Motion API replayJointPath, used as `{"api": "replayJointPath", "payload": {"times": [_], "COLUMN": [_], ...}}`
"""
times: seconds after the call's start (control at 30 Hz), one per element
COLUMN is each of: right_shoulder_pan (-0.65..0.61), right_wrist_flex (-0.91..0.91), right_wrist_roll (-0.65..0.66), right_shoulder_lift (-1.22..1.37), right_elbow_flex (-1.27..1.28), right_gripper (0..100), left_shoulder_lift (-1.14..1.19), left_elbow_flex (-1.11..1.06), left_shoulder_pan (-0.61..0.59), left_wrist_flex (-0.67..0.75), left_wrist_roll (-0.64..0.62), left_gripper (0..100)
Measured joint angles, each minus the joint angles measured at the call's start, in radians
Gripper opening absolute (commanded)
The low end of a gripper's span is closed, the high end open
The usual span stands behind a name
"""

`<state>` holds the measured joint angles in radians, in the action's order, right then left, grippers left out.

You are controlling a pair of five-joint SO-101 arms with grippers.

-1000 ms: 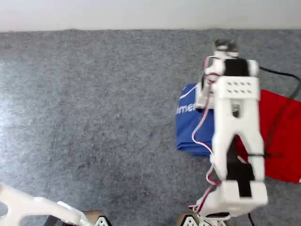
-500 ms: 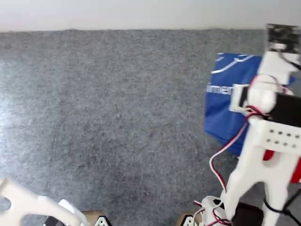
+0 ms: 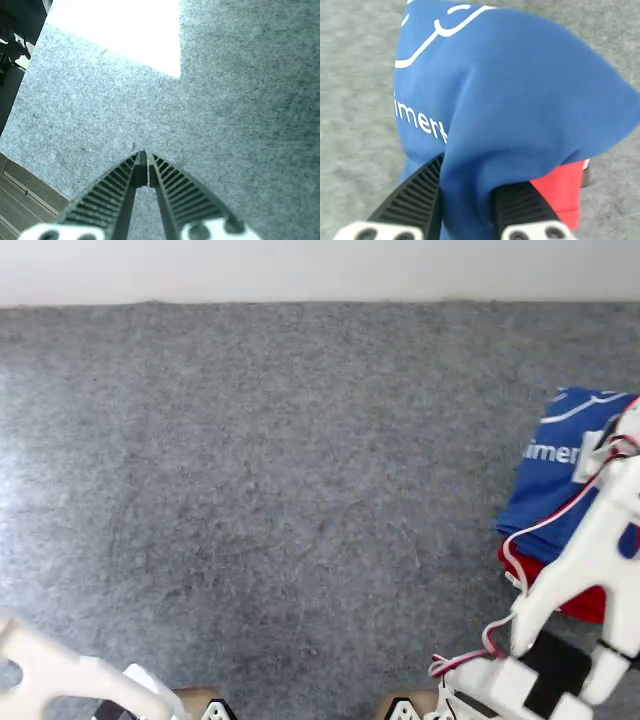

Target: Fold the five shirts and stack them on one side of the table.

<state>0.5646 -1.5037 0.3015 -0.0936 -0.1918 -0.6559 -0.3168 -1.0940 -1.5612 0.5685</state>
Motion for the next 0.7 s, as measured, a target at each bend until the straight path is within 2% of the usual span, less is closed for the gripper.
{"api": "replayJointPath", "payload": {"times": [0.1, 0.2, 0.3, 0.4, 0.5, 0.7], "right_shoulder_pan": [0.057, 0.098, 0.120, 0.115, 0.089, 0.005], "right_wrist_flex": [0.032, 0.018, -0.048, -0.126, -0.213, -0.250], "right_wrist_roll": [0.080, 0.084, 0.049, 0.018, 0.011, 0.008], "right_shoulder_lift": [0.095, 0.144, 0.144, 0.144, 0.138, 0.089], "right_elbow_flex": [0.000, -0.025, -0.143, -0.270, -0.348, -0.373], "right_gripper": [24.3, 43.7, 48.9, 44.8, 35.2, 0.0], "left_shoulder_lift": [0.000, 0.000, 0.000, 0.000, 0.000, 0.000], "left_elbow_flex": [0.000, 0.000, 0.000, 0.000, 0.000, 0.000], "left_shoulder_pan": [0.000, 0.000, 0.005, 0.005, 0.009, 0.072], "left_wrist_flex": [0.000, 0.000, 0.011, 0.031, 0.034, 0.005], "left_wrist_roll": [0.000, 0.000, 0.000, 0.000, 0.000, 0.000], "left_gripper": [2, 2, 2, 2, 2, 2]}}
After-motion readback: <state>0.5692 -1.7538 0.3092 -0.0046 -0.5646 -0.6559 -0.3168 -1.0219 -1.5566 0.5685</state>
